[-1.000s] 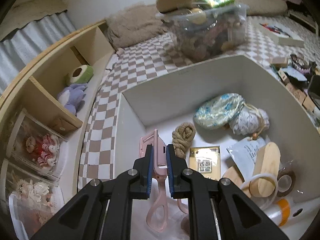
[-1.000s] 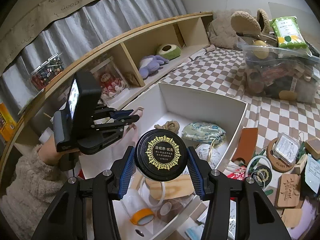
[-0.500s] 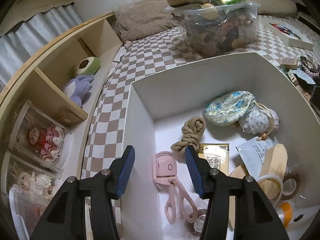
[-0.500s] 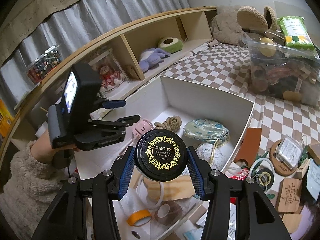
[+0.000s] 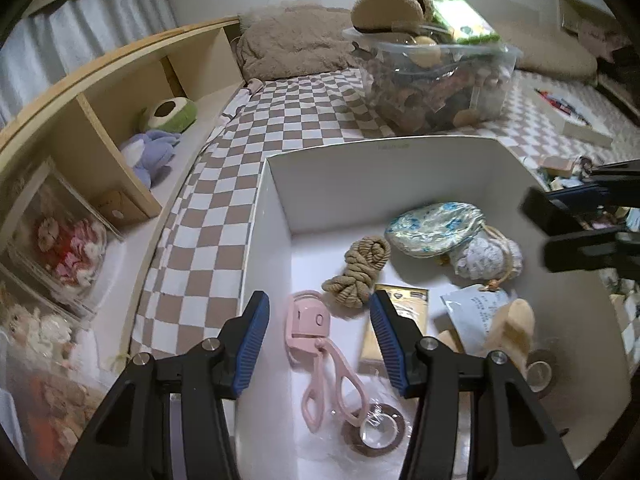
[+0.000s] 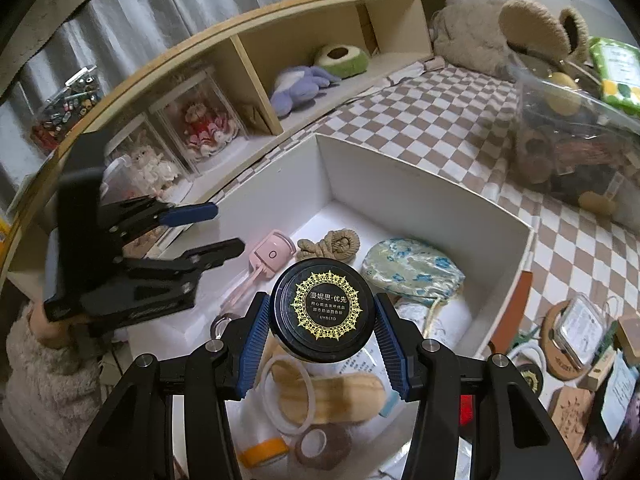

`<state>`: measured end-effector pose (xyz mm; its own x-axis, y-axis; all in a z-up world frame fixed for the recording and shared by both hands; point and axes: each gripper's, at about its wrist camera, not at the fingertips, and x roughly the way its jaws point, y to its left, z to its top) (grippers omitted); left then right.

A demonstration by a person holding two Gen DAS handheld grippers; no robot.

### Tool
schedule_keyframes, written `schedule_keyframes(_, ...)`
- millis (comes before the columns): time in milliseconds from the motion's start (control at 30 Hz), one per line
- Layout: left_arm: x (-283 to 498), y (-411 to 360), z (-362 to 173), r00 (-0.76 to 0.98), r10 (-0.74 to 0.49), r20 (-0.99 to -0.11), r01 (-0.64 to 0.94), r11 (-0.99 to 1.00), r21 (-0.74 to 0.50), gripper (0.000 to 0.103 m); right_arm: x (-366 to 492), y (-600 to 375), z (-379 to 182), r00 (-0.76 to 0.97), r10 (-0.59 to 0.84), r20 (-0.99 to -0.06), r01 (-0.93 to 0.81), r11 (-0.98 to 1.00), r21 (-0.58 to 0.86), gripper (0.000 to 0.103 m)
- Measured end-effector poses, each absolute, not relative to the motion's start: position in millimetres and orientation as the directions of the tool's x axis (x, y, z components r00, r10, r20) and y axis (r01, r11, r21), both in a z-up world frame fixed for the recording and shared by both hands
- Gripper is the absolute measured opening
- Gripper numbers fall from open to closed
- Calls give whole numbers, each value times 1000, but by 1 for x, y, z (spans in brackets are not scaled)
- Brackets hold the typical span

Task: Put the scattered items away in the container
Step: 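Open the left tool to drop the scissors while the right tool releases the jar into the box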

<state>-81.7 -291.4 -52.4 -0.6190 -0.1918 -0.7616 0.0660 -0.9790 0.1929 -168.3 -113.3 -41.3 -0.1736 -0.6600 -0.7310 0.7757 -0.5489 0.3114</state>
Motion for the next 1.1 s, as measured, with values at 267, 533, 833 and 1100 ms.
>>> schedule_keyframes(267,-57,-292,-45,-667,-102,-738,54,-995,88,57,-196,-135,-44,-193,-627,-755,755,-587,294,52)
schedule_keyframes(533,-49,-291,-40,-701,-35,-712,48,-999,2,57,-223,-151,-52,-244,-559,-793,728,-645,231,52)
schedule_keyframes(833,-50,-290,-44,-713,-46,-699,70,-998,-5,80,-239,-145,-62,-267,-547,-793,665,-700,259,71)
schedule_keyframes(1100,-52,-290,-49,-708,-40,-705,85,-996,-29,83,-229,-137,-49,-282,-580,-764,689,-677,260,87)
